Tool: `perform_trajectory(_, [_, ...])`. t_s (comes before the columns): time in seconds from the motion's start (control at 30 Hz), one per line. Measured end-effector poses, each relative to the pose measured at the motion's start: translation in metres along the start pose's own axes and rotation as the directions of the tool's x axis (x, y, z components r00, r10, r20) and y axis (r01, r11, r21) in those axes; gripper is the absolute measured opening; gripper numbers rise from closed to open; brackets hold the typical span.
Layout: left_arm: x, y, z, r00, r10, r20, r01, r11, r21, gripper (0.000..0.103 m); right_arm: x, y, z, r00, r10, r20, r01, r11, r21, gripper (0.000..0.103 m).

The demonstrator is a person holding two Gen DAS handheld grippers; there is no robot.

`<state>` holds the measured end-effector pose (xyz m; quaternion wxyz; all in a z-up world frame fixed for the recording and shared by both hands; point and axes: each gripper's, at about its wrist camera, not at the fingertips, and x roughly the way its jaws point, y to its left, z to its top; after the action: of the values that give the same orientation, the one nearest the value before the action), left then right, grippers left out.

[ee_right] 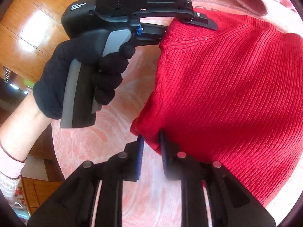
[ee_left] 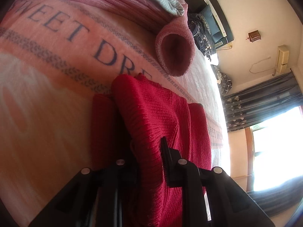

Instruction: Fold small clothes

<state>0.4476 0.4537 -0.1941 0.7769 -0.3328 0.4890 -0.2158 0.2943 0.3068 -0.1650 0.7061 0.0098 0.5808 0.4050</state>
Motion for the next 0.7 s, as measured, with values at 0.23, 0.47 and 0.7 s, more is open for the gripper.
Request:
perform_trajectory(0.23, [0.003,-0.002,0.018,1.000,0.014,0.024,-0.013,0.999,-0.042,0.027,-0.071,-0.028,-0.034,0.992,-0.026,0.126,0.015,0.996,0.088,0.055])
perform_trajectory(0.47, [-0.003,-0.007,0.004,0.998,0.015,0.064,-0.014,1.000,-0.026,0.015,-0.097,-0.099,-0.067,0.982,-0.118,0.146,0.057,0.930,0.364,0.063])
perform_trajectory(0.7, [-0.015,0.003,-0.010,0.985,0.095,0.143,-0.092,0.995,-0.032,0.012,-0.074,-0.129,-0.067,0.993,-0.026,0.117,-0.027,0.904,0.427,0.024])
